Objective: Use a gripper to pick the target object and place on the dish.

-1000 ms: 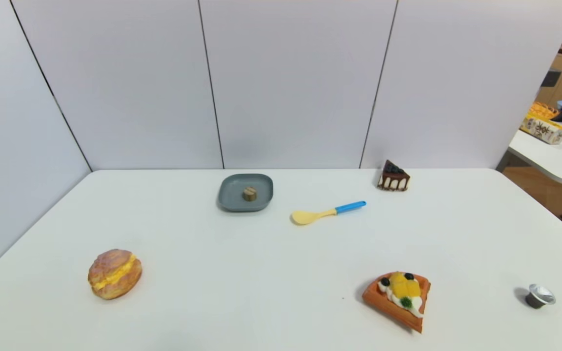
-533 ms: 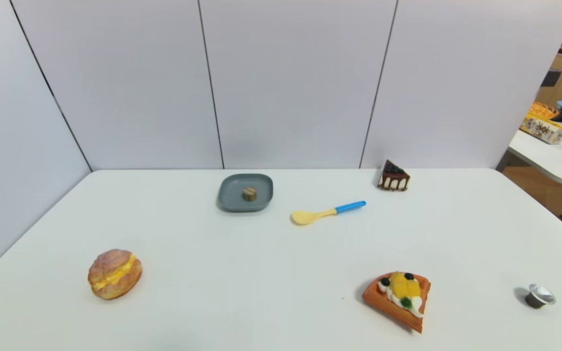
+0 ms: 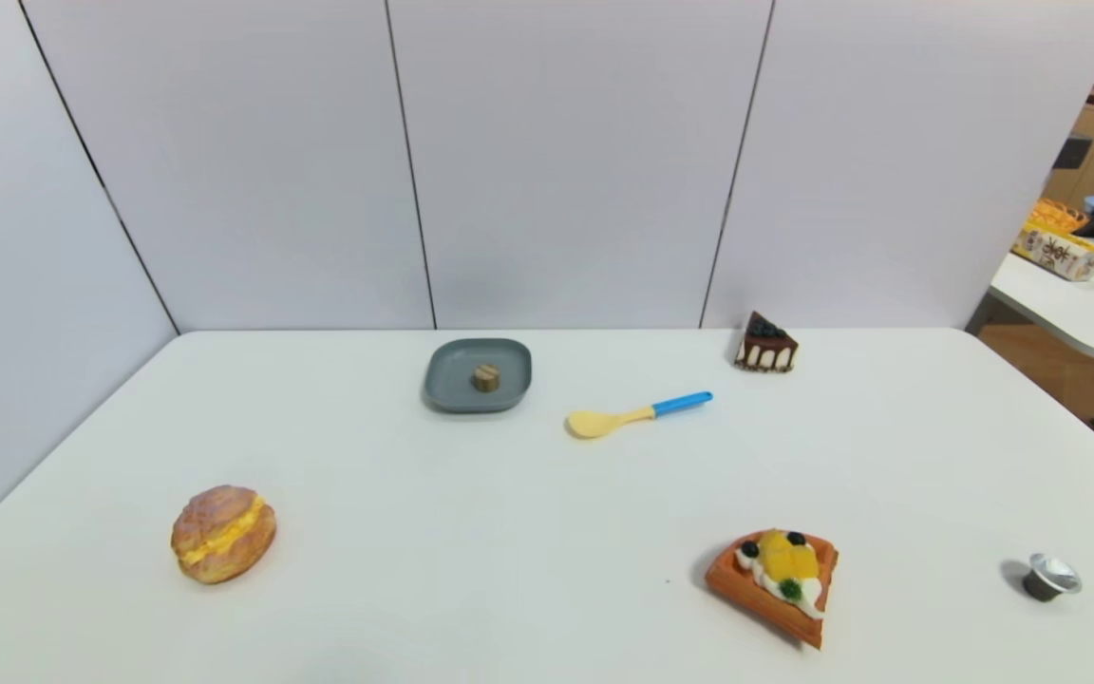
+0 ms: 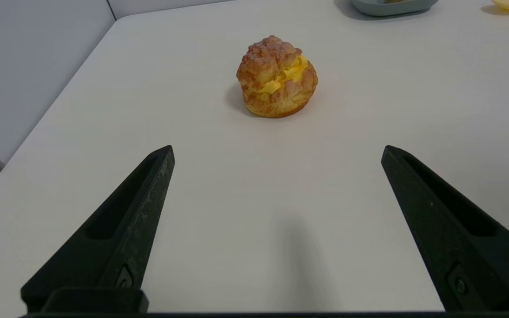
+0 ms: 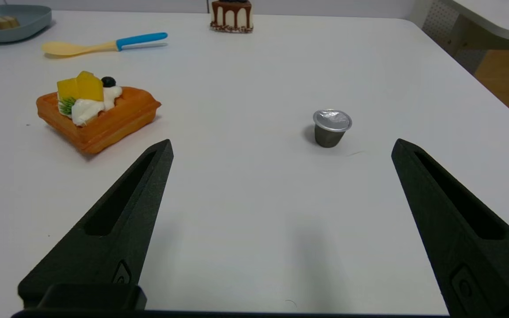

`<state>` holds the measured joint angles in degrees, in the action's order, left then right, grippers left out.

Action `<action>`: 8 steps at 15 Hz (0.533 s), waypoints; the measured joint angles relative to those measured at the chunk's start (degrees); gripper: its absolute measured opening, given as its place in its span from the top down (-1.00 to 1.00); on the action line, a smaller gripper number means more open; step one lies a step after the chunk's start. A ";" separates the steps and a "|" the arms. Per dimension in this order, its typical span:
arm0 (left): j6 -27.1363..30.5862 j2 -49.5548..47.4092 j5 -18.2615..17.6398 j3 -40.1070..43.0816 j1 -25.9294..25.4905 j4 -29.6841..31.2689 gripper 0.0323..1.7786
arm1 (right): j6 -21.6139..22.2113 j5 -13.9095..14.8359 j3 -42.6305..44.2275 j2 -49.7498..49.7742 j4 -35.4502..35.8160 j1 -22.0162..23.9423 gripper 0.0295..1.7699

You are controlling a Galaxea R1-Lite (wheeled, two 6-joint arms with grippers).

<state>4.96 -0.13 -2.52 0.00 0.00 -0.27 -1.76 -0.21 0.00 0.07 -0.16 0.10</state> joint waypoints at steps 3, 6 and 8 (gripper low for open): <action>0.02 0.02 -0.01 0.00 0.00 0.00 -0.90 | 0.18 0.07 0.00 0.00 0.09 0.00 -0.93; 0.00 0.02 -0.01 -0.02 0.00 0.02 -0.90 | 0.88 0.00 0.00 0.00 0.16 0.00 -0.93; -0.01 0.02 -0.01 0.00 0.00 0.02 -0.90 | 0.90 0.11 0.00 0.00 0.16 0.00 -0.93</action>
